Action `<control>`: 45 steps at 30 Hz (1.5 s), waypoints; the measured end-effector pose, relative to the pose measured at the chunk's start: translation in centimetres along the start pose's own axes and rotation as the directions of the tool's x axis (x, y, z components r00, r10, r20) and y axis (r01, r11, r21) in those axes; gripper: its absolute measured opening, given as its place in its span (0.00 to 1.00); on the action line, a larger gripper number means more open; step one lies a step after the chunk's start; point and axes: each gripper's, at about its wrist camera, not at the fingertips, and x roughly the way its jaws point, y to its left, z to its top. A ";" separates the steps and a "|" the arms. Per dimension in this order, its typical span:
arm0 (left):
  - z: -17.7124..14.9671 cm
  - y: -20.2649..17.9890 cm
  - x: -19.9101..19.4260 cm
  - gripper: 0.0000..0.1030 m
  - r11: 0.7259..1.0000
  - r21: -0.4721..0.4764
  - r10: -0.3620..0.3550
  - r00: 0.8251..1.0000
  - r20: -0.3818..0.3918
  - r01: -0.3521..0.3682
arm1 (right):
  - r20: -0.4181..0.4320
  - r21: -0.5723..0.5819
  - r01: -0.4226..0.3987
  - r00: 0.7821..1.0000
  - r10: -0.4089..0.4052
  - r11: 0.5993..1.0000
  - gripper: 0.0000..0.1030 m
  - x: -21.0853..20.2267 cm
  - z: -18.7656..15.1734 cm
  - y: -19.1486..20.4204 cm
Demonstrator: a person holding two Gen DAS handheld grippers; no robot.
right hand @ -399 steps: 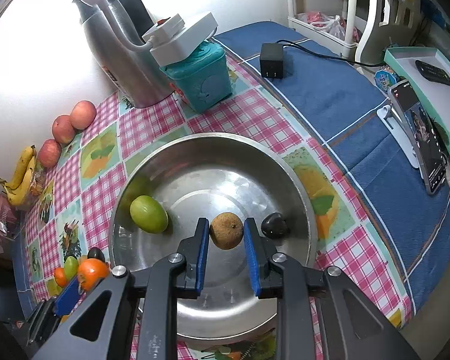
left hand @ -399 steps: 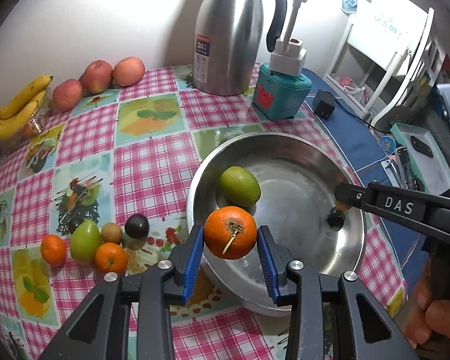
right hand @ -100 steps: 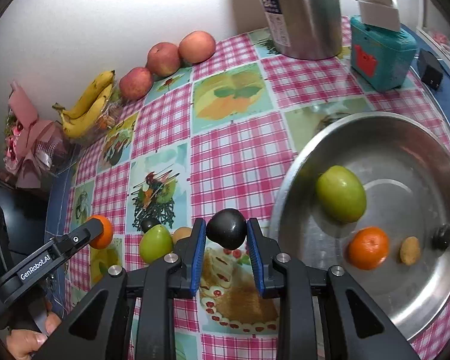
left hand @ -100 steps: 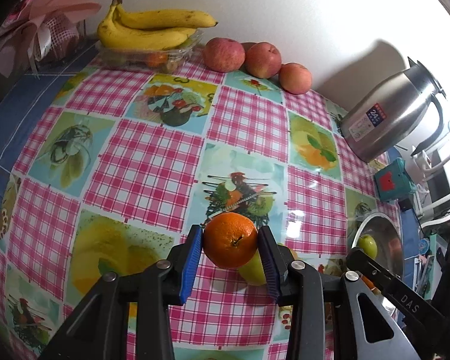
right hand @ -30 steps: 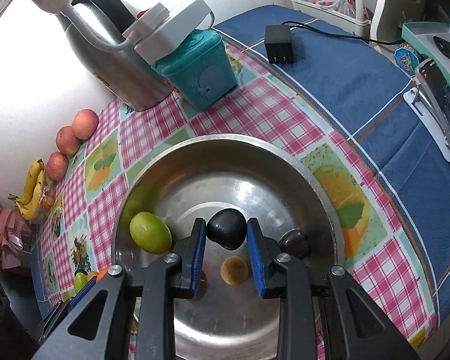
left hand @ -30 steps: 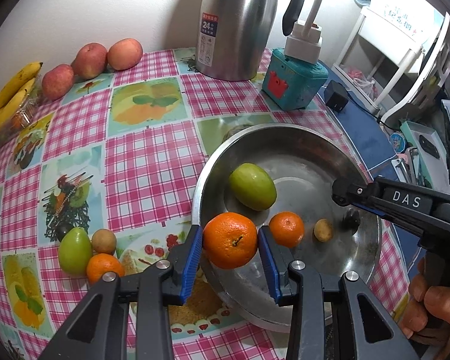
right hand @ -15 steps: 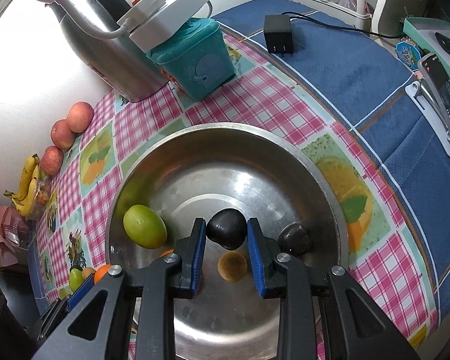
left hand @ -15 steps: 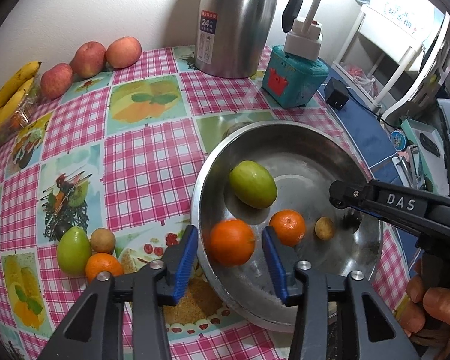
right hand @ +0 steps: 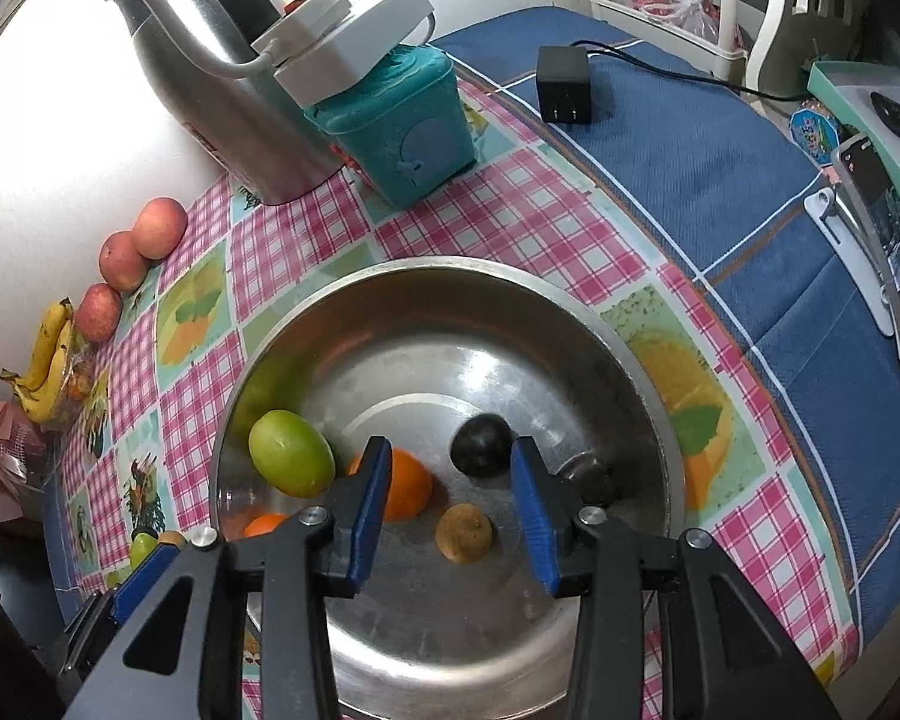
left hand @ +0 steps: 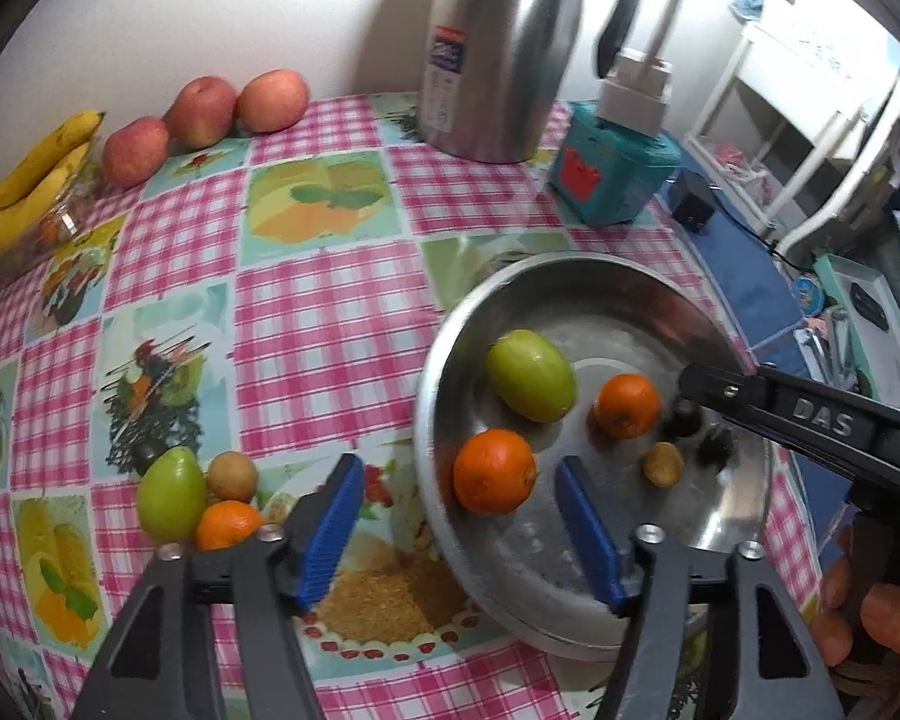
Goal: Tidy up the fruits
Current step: 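Open the left tool to drop the tangerine while the right tool releases the plum, then withdraw both open tools from the bowl back toward the fruit cluster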
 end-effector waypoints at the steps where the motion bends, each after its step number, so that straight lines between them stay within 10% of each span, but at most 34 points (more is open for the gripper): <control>1: 0.1 0.4 0.0 0.71 1.000 -0.014 0.011 1.000 -0.004 -0.011 | 0.000 -0.003 0.005 1.000 -0.005 1.000 0.46 0.0 0.0 0.0; 24: -0.1 12.4 -2.6 0.83 0.926 -0.364 0.112 0.994 0.016 -0.099 | 0.002 -0.210 -0.001 1.000 0.001 0.978 0.56 -1.0 -2.1 6.5; 45: -0.1 12.8 -2.8 0.85 0.929 -0.356 0.116 0.993 0.019 -0.102 | -0.005 -0.214 0.003 1.000 -0.004 0.977 0.56 -0.9 -2.1 6.8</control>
